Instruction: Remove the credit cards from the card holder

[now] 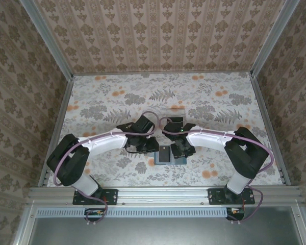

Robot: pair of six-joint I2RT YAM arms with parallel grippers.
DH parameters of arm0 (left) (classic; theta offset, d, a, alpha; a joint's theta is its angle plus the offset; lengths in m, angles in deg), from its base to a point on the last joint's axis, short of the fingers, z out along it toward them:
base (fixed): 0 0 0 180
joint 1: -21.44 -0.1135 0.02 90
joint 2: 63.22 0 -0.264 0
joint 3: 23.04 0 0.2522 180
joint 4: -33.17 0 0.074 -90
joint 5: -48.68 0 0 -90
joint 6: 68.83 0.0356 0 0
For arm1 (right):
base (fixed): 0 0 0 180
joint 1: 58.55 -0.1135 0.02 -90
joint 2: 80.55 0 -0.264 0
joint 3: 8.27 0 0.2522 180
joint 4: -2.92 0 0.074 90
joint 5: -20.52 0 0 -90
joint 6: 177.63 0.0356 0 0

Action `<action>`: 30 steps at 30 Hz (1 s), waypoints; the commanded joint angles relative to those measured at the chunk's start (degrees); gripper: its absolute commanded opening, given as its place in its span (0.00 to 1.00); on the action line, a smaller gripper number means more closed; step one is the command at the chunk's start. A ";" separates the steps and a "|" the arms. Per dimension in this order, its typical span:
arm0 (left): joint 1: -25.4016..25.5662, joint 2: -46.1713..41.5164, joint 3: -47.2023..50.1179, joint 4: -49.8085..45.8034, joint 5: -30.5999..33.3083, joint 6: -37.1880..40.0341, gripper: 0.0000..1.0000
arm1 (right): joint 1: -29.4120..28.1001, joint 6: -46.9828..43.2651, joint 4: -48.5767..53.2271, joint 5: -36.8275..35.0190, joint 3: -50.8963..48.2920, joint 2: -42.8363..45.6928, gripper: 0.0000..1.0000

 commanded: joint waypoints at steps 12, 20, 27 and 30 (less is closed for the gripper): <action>1.61 7.46 -2.27 1.18 -0.81 -0.38 0.16 | 0.38 0.85 1.47 2.95 1.79 7.97 0.34; 1.46 7.82 -1.62 1.59 -0.75 -0.38 0.14 | 1.25 2.41 -4.33 8.82 -0.09 10.32 0.29; 1.43 8.18 -1.31 1.92 -0.84 -0.46 0.12 | 3.82 6.05 -16.29 20.02 -5.13 10.06 0.23; 1.39 8.09 -1.35 1.90 -0.77 -0.51 0.12 | 4.62 7.63 -20.57 23.55 -6.84 9.28 0.23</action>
